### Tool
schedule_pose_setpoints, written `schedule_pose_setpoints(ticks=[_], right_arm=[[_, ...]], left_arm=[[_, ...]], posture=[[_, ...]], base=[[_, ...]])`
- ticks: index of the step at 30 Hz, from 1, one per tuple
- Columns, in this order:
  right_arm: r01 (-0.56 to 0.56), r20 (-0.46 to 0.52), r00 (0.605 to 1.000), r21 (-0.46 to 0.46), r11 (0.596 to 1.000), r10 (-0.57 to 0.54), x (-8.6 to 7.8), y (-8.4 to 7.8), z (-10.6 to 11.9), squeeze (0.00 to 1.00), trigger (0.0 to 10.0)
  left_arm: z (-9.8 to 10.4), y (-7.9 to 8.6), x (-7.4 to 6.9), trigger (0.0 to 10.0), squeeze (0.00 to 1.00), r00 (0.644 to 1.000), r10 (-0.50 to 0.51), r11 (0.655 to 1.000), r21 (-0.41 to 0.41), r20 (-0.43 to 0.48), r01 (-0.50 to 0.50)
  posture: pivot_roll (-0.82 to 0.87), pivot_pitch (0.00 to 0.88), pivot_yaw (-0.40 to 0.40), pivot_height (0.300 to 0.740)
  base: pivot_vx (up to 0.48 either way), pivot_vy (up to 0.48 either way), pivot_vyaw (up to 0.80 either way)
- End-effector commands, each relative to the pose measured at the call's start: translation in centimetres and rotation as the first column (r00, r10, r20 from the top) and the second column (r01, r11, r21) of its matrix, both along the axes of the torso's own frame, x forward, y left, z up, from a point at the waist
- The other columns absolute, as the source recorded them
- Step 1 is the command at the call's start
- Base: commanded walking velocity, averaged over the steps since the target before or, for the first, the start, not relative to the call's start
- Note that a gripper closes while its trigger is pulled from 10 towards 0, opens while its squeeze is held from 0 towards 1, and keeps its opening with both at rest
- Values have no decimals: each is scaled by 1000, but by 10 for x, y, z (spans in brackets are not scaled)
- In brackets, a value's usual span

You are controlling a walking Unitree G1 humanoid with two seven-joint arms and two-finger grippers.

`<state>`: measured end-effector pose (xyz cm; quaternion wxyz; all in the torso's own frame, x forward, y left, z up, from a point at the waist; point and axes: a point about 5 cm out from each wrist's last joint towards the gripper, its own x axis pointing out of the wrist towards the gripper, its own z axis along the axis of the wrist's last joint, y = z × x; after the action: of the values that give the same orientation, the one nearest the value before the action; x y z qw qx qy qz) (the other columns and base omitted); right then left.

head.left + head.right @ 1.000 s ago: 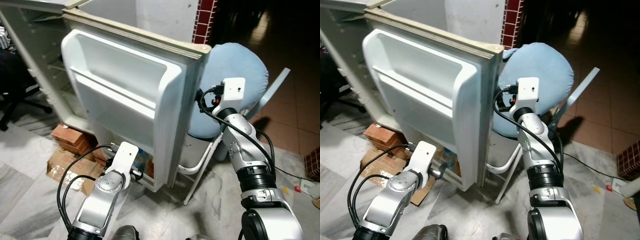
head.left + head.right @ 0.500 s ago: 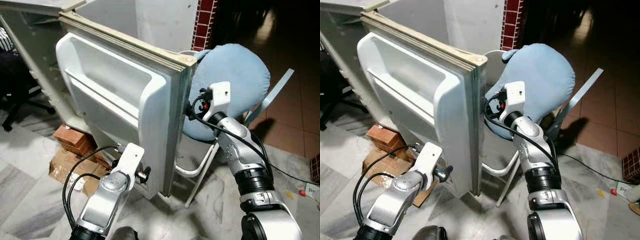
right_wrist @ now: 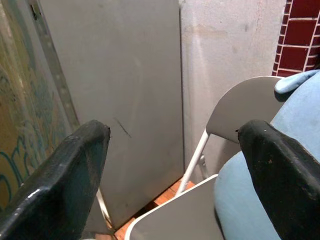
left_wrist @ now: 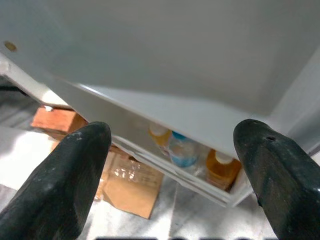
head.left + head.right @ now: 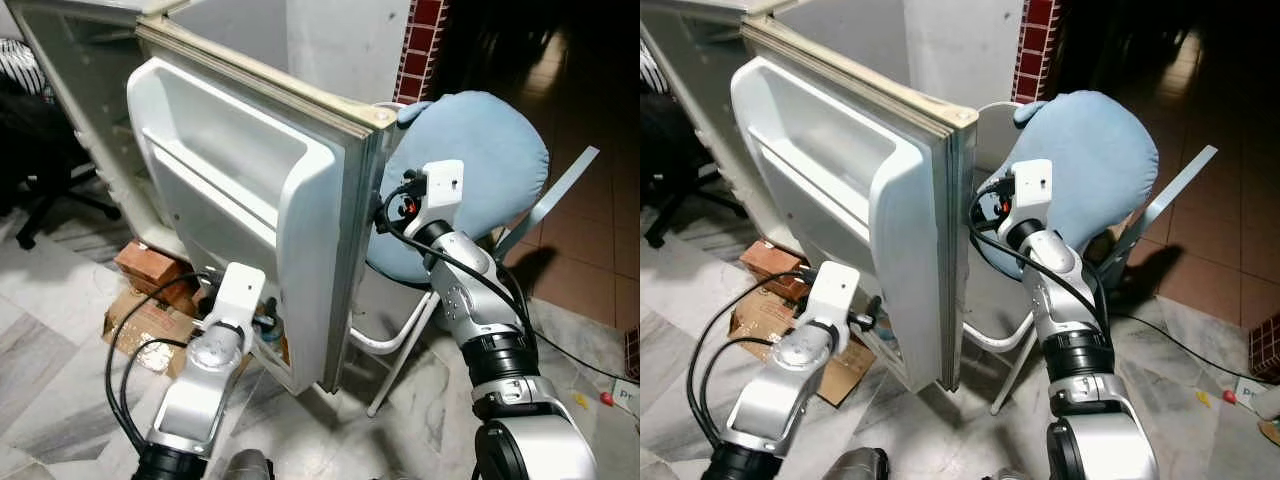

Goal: Restocking fridge

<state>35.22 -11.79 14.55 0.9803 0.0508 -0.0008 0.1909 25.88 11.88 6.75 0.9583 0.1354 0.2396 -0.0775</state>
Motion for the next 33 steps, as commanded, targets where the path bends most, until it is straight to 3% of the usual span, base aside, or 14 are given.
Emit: schedule_pose_setpoints(ticks=[1, 6, 11, 25, 33], right_arm=[[-20, 30, 999, -8, 1000, 21, 5, 12, 9, 0, 10000], [8, 19, 1000, -32, 999, -7, 6, 9, 5, 0, 10000], [64, -2, 998, -51, 997, -64, 10, 4, 2, 0, 10000], [58, 1, 998, -56, 997, -59, 11, 7, 2, 0, 10000], [60, 3, 998, -70, 996, -60, 13, 6, 2, 0, 10000]], left_arm=[[2, 0, 2, 10000, 0, 1000, 9, 1000, -1, 27, -9], [6, -3, 5, 10000, 0, 997, -2, 1000, -3, 79, 2], [7, -4, 6, 10000, 0, 995, -2, 1000, 0, 95, 2], [7, -8, 6, 10000, 0, 993, -18, 1000, 1, 120, 18], [7, -9, 7, 10000, 0, 992, -19, 1000, 4, 123, 19]], posture=[[47, 0, 4, 740], [45, 0, 5, 740], [48, 0, 3, 740], [44, 0, 0, 740], [43, 0, -3, 740]], base=[[0, 0, 794], [0, 0, 713], [0, 108, 0], [0, 428, 0], [-244, 416, 0]])
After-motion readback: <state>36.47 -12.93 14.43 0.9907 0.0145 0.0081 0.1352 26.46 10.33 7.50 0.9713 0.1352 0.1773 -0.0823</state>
